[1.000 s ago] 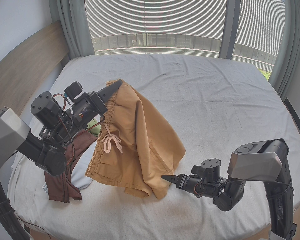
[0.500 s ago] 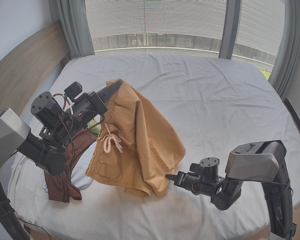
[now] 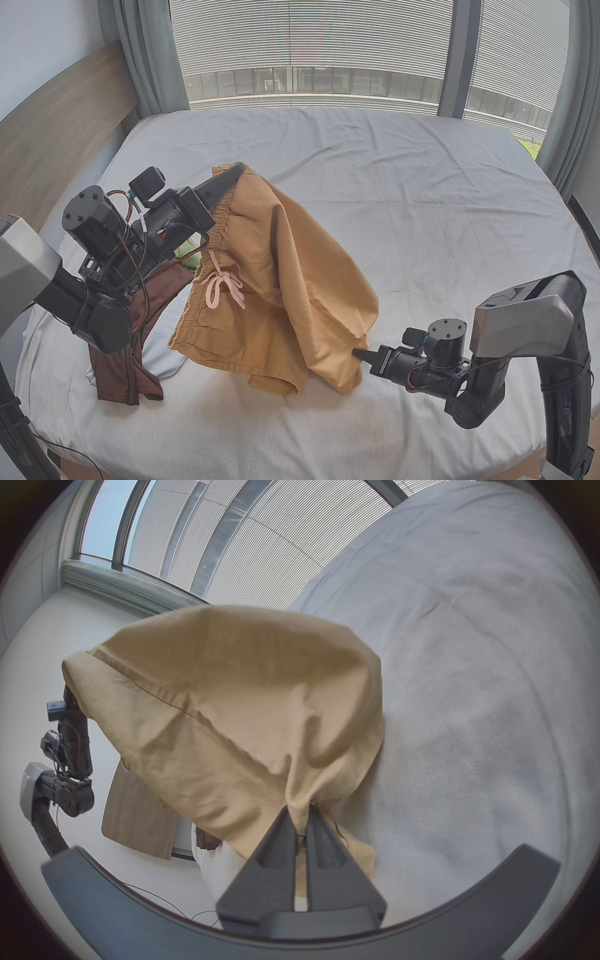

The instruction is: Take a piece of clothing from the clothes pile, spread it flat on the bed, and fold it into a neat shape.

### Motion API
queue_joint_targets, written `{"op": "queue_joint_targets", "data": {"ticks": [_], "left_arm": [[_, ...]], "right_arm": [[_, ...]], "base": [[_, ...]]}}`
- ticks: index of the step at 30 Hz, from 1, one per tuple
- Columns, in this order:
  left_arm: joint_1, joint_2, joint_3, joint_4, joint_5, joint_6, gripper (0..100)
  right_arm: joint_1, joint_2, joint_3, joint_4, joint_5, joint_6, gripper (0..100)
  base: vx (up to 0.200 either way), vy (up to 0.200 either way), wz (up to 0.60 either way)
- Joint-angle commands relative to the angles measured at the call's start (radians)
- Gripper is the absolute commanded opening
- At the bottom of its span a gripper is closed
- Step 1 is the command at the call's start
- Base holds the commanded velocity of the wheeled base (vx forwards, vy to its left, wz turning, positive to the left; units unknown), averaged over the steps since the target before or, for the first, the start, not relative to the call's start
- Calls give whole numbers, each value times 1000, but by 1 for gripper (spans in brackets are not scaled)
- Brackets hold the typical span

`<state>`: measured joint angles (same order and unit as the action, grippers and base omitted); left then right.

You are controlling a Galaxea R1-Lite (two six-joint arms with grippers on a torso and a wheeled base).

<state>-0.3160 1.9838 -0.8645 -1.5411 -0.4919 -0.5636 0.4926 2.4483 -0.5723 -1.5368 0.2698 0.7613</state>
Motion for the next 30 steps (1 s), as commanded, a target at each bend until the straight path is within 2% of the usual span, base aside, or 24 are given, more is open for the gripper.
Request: {"op": "queue_joint_targets", "data": {"ticks": [1, 7, 15, 21, 30], "left_arm": [[1, -7, 36, 1, -2, -5, 0], [21, -7, 78, 1, -4, -18, 0], [44, 12, 131, 1, -10, -41, 0], [66, 73, 177, 1, -57, -38, 0], [101, 185, 168, -1, -57, -32, 0]], "right_arm": [[-57, -181, 103, -5, 11, -14, 0], [-103, -287, 121, -5, 20, -19, 0], [-158, -328, 135, -5, 22, -43, 0], [-203, -322, 147, -5, 65, -69, 0], [-221, -206, 154, -5, 92, -100, 0]], "base": [[0, 0, 0], [0, 0, 0], [0, 0, 0], [0, 0, 0], [0, 0, 0]]}}
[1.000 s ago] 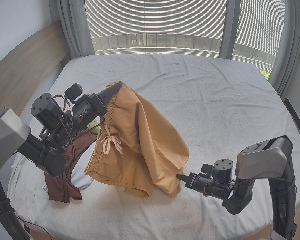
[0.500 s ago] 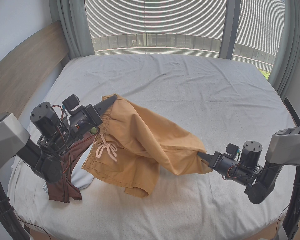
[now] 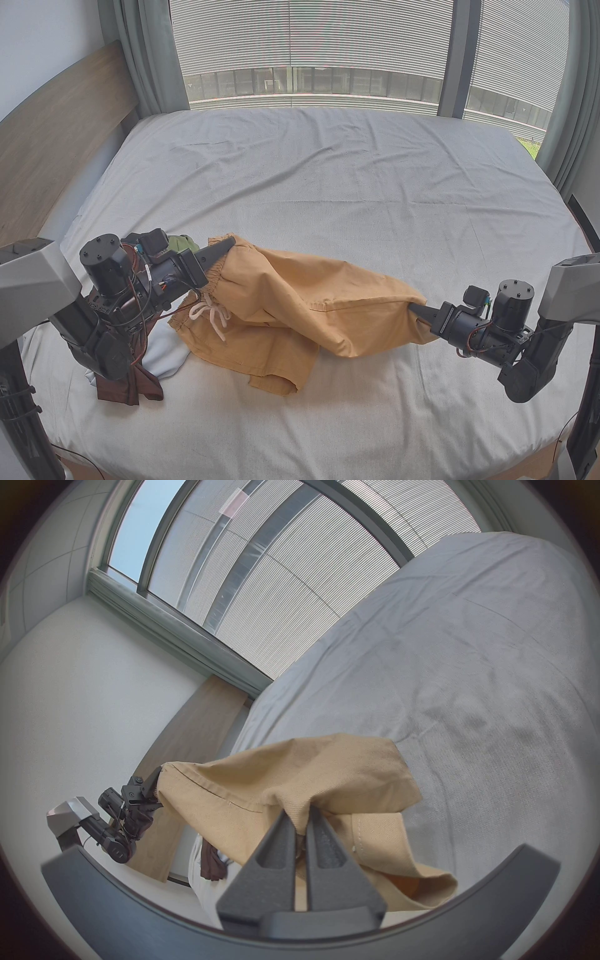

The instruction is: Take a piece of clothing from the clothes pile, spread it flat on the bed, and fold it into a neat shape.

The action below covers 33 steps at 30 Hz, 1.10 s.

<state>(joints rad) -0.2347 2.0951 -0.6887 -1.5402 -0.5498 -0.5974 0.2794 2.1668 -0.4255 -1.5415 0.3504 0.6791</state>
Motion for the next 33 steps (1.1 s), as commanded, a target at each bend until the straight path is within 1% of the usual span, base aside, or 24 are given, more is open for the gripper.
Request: {"op": "queue_joint_targets", "data": {"ticks": [1, 6, 12, 13, 29, 33], "left_arm": [[26, 85, -15, -1, 1, 4, 0], [32, 97, -40, -1, 2, 10, 0], [29, 88, -41, -3, 2, 11, 0], [28, 88, -41, -3, 2, 11, 0], [23, 86, -41, -3, 2, 13, 0], [23, 86, -43, -3, 2, 15, 0]], "right_arm": [[-6, 94, 8, 0, 12, -27, 0], [-5, 163, 10, 0, 19, -62, 0], [-3, 168, 14, 0, 42, -62, 0], [-3, 168, 17, 0, 48, -62, 100], [-22, 186, -12, -2, 47, -59, 100], [-45, 211, -16, 0, 45, -66, 100]], "base": [[0, 0, 0], [0, 0, 0], [0, 0, 0], [0, 0, 0], [0, 0, 0], [0, 0, 0]]}}
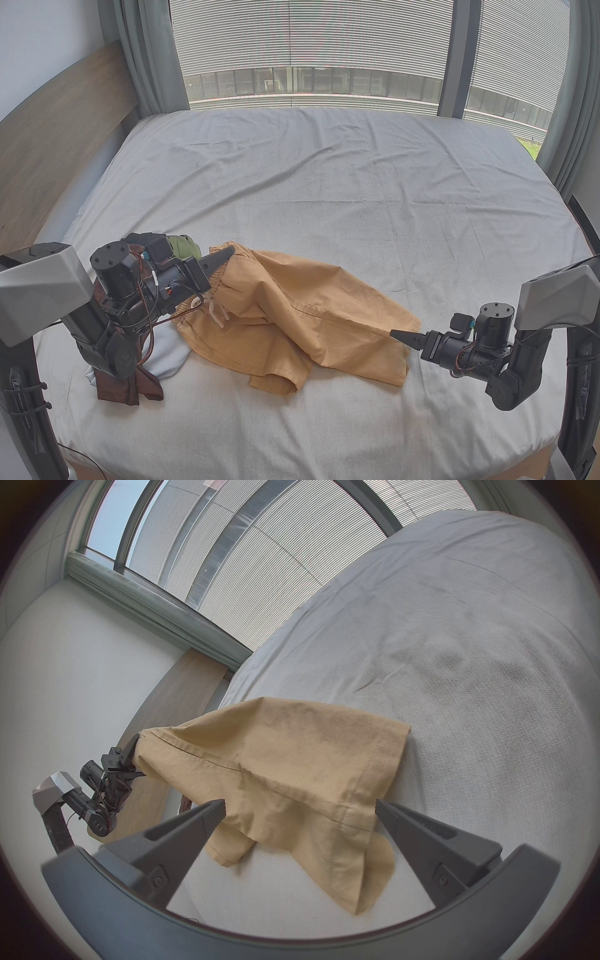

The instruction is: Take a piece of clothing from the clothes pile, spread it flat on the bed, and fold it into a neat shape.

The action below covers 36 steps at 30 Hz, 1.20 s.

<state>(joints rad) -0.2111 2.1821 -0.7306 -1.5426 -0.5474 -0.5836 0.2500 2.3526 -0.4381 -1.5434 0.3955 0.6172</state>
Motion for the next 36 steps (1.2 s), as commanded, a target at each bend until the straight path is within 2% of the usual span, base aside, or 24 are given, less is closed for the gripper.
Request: {"op": "queue_joint_targets", "data": {"ticks": [1, 8, 14, 19, 36], "left_arm": [[-1, -1, -1, -1, 0, 1, 0], [-1, -12, 0, -1, 0, -1, 0], [-1, -18, 0, -1, 0, -1, 0], [1, -19, 0, -1, 0, -1, 0], [-1, -13, 0, -1, 1, 1, 0]], "right_arm": [[-20, 33, -5, 2, 0, -4, 100], [-8, 73, -16, 2, 0, -4, 100], [55, 125, -45, -1, -11, 2, 100], [71, 151, -56, -3, -11, 2, 100], [63, -32, -19, -1, -6, 10, 100]], "base": [[0, 0, 0], [0, 0, 0], [0, 0, 0], [0, 0, 0], [0, 0, 0]]}}
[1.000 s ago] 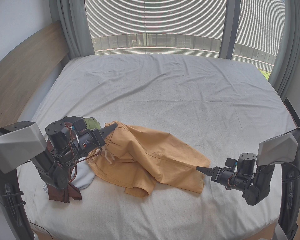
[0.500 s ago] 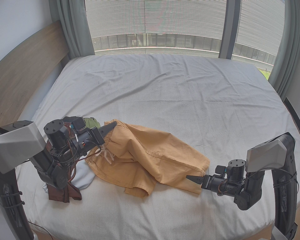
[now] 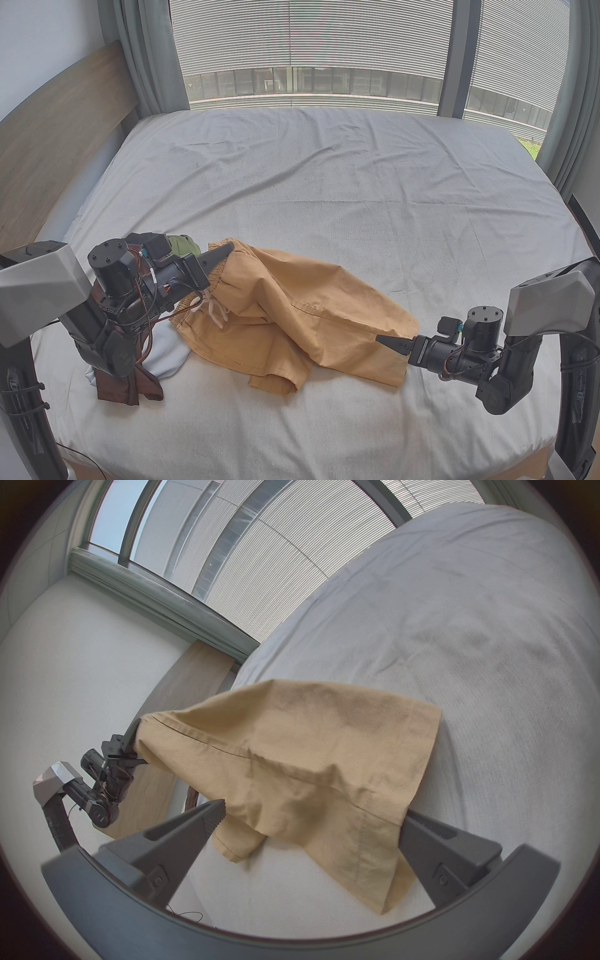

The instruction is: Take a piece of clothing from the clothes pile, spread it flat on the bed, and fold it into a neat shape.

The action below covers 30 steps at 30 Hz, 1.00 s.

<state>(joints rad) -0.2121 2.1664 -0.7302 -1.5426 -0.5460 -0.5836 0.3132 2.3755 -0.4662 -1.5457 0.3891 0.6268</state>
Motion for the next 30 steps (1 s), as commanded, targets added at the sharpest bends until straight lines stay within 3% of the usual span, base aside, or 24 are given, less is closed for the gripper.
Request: {"op": "queue_joint_targets", "data": {"ticks": [1, 8, 30], "left_arm": [[0, 4, 0, -1, 0, 1, 0], [0, 3, 0, -1, 0, -1, 0], [-1, 4, 0, -1, 0, -1, 0]], "right_arm": [[0, -61, 12, 1, 2, 1, 100], [-8, -113, 32, 1, 16, 1, 100], [35, 76, -94, -4, 19, -6, 100]], "base": [[0, 0, 0], [0, 0, 0], [0, 0, 0]]}}
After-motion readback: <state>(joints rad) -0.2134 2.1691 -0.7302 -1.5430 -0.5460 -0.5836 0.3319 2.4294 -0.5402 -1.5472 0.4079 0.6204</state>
